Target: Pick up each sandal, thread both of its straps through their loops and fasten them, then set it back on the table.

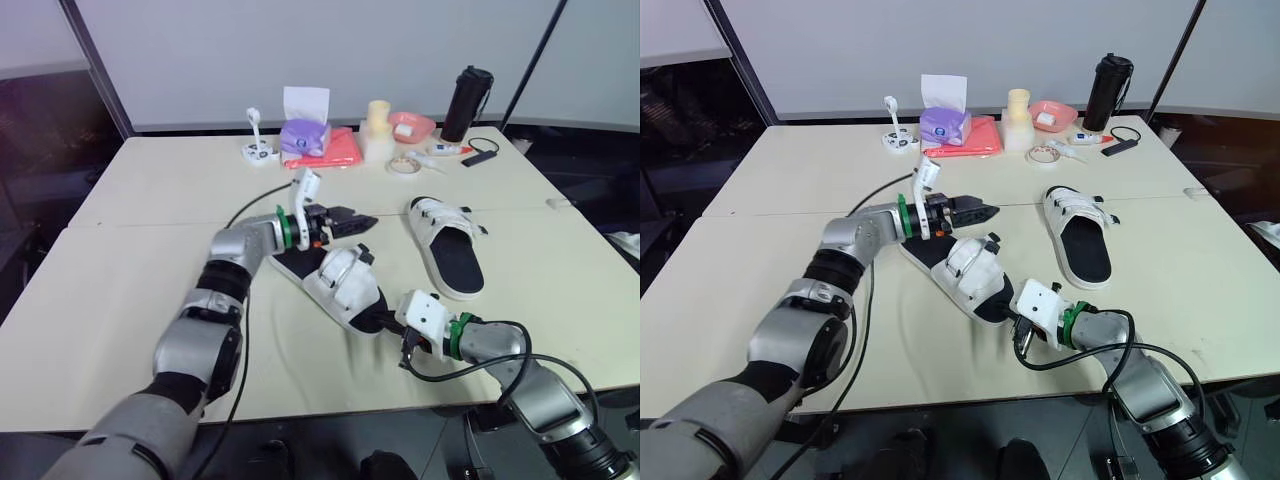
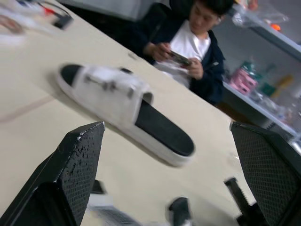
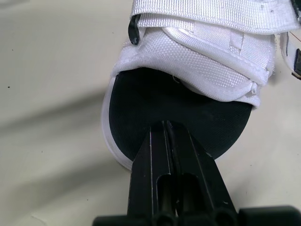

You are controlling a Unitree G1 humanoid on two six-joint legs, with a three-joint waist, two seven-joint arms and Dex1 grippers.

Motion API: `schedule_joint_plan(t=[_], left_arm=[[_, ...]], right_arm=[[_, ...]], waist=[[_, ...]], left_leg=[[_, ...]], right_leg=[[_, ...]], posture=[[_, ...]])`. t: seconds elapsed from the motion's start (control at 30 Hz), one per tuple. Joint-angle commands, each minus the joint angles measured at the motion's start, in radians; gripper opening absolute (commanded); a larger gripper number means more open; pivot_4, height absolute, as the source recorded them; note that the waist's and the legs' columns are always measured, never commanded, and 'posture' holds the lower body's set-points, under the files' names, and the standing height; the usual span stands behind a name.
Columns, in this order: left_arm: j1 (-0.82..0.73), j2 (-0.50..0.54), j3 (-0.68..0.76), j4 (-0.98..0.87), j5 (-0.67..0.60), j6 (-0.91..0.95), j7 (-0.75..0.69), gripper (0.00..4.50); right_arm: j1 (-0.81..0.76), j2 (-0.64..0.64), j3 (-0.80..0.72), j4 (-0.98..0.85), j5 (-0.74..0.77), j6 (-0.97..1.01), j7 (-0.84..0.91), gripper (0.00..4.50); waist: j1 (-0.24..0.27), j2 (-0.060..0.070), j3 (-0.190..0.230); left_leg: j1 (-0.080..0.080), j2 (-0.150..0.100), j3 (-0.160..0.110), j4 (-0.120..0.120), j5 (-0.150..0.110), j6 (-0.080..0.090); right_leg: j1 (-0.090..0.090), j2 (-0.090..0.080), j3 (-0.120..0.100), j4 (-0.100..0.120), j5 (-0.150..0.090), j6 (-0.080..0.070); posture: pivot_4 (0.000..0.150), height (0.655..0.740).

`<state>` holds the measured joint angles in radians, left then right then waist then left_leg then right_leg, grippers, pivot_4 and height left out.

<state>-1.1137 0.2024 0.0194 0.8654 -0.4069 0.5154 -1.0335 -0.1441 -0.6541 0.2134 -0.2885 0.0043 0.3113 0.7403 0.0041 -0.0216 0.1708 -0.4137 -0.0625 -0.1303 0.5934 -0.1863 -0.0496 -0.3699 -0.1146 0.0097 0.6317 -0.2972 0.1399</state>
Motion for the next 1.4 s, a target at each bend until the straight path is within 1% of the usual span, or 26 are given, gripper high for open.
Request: schedule_joint_plan(t=[0.03,0.13,0.3,0.33,0.37,0.43,0.47,0.53,0.57,0.6,0.63,0.67,0.87,1.0,1.07,1.13,1.23,1.4], left_arm=[[0.004,0.063,-0.019,0.014,0.04,-0.01,-0.091,4.45],[0.048,0.109,-0.061,0.023,0.098,-0.061,-0.152,4.45],[0.112,0.132,-0.069,0.111,0.205,-0.308,-0.08,4.45],[0.116,0.132,-0.069,0.124,0.217,-0.339,-0.08,4.21],[0.122,0.129,-0.064,0.134,0.219,-0.359,-0.086,3.94],[0.13,0.122,-0.056,0.147,0.224,-0.401,-0.096,3.18],[0.133,0.119,-0.055,0.152,0.229,-0.424,-0.096,2.57],[0.135,0.113,-0.057,0.162,0.241,-0.463,-0.09,1.51],[0.136,0.109,-0.06,0.165,0.246,-0.482,-0.093,1.06],[0.138,0.106,-0.065,0.166,0.253,-0.5,-0.096,0.5],[0.145,0.103,-0.076,0.162,0.262,-0.525,-0.112,0.16],[0.153,0.1,-0.085,0.157,0.271,-0.547,-0.133,0.07],[0.203,0.118,-0.176,0.122,0.345,-0.636,-0.283,0.07],[0.211,0.148,-0.209,0.097,0.366,-0.625,-0.367,0.07],[0.216,0.162,-0.214,0.07,0.357,-0.592,-0.414,0.07],[0.228,0.181,-0.217,0.013,0.331,-0.516,-0.477,0.07],[0.273,0.217,-0.223,-0.136,0.277,-0.355,-0.568,0.07],[0.355,0.266,-0.236,-0.353,0.211,-0.185,-0.581,0.07]], right_arm=[[0.027,-0.004,0.016,0.042,-0.021,0.037,0.0,0.0],[0.023,0.001,0.018,0.042,-0.022,0.038,-0.002,0.0],[0.021,0.004,0.02,0.043,-0.022,0.037,-0.004,0.0],[0.021,0.004,0.02,0.043,-0.022,0.037,-0.004,0.0],[0.021,0.004,0.02,0.043,-0.022,0.037,-0.004,0.0],[0.024,0.003,0.019,0.041,-0.022,0.037,-0.003,0.0],[0.025,0.001,0.018,0.041,-0.022,0.036,-0.003,0.0],[0.026,-0.001,0.016,0.041,-0.022,0.037,-0.002,0.0],[0.026,-0.003,0.015,0.041,-0.022,0.037,-0.001,0.0],[0.027,-0.004,0.014,0.041,-0.022,0.036,0.0,0.0],[0.029,-0.005,0.013,0.04,-0.022,0.036,0.0,0.0],[0.03,-0.006,0.012,0.039,-0.022,0.036,0.0,0.0],[0.033,-0.013,0.006,0.036,-0.021,0.037,0.002,0.0],[0.03,-0.018,-0.009,0.033,-0.013,0.035,0.009,0.0],[0.026,-0.018,-0.021,0.03,-0.002,0.035,0.012,0.0],[0.024,-0.022,-0.036,0.033,0.007,0.031,0.018,0.0],[0.015,-0.017,-0.068,0.034,0.04,0.039,0.027,0.0],[0.001,-0.01,-0.08,0.033,0.071,0.056,0.05,0.0]], waist=[[-0.002,0.0,0.0],[-0.003,0.0,0.0],[0.0,0.0,0.0],[0.001,-0.001,0.0],[0.002,-0.001,0.001],[0.002,-0.001,0.001],[0.002,-0.001,0.001],[0.002,-0.001,0.001],[0.001,-0.001,0.001],[0.001,-0.001,0.001],[0.001,-0.001,0.001],[0.001,-0.001,0.001],[0.001,-0.001,0.0],[0.003,0.0,0.0],[0.002,0.0,0.0],[0.001,0.0,0.0],[-0.004,0.0,0.0],[-0.015,0.0,0.0]], left_leg=[[0.0,0.0,0.0,0.0,0.0,0.0],[0.0,0.0,0.0,0.0,0.0,0.0],[0.0,0.0,0.0,0.001,0.0,0.0],[0.0,0.0,0.0,0.001,0.0,0.0],[0.0,0.0,0.0,0.001,0.0,0.0],[0.0,0.0,0.0,0.001,0.0,0.0],[0.0,0.0,0.0,0.001,0.0,0.0],[0.0,0.0,0.0,0.001,0.0,0.0],[0.0,0.0,0.0,0.001,0.0,0.0],[0.0,0.0,0.0,0.001,0.0,0.0],[0.0,0.0,0.0,0.001,0.0,0.0],[0.0,0.0,0.0,0.001,0.0,0.0],[0.0,0.0,0.0,0.001,0.0,0.0],[0.0,0.0,0.0,0.001,0.0,0.0],[0.0,0.0,0.0,0.001,0.0,0.0],[0.0,0.0,0.0,0.001,0.0,0.0],[0.0,0.0,0.0,0.0,0.0,0.001],[0.0,0.001,-0.001,0.0,0.0,0.001]], right_leg=[[0.0,0.0,0.0,0.0,0.0,0.0],[0.0,0.0,0.0,0.0,0.0,0.0],[0.0,0.0,0.0,0.0,0.0,-0.001],[0.0,0.0,0.0,0.0,0.0,-0.001],[0.0,0.0,0.0,0.0,0.0,-0.001],[0.0,0.0,0.0,0.0,0.0,-0.001],[0.0,0.0,0.0,0.0,0.0,-0.001],[0.0,0.0,0.0,0.0,0.0,-0.001],[0.0,0.0,0.0,0.001,0.0,-0.001],[0.0,0.0,0.0,0.001,0.0,-0.001],[0.0,0.0,0.0,0.001,0.0,-0.001],[0.0,0.0,0.0,0.001,0.0,-0.001],[0.0,0.0,0.0,0.001,0.0,-0.001],[0.001,0.0,0.0,0.001,0.0,-0.001],[0.001,0.0,0.0,0.001,0.0,-0.001],[0.001,0.0,0.0,0.001,0.0,-0.001],[0.001,0.0,0.0,0.001,0.0,-0.001],[0.0,0.0,0.0,0.003,0.0,-0.001]], posture=[[0.15,0.74],[0.15,0.74],[0.15,0.74],[0.15,0.74],[0.15,0.74],[0.15,0.74],[0.15,0.74],[0.15,0.74],[0.15,0.74],[0.15,0.74],[0.15,0.74],[0.15,0.74],[0.15,0.74],[0.15,0.74],[0.15,0.74],[0.15,0.74],[0.15,0.74],[0.15,0.74]])
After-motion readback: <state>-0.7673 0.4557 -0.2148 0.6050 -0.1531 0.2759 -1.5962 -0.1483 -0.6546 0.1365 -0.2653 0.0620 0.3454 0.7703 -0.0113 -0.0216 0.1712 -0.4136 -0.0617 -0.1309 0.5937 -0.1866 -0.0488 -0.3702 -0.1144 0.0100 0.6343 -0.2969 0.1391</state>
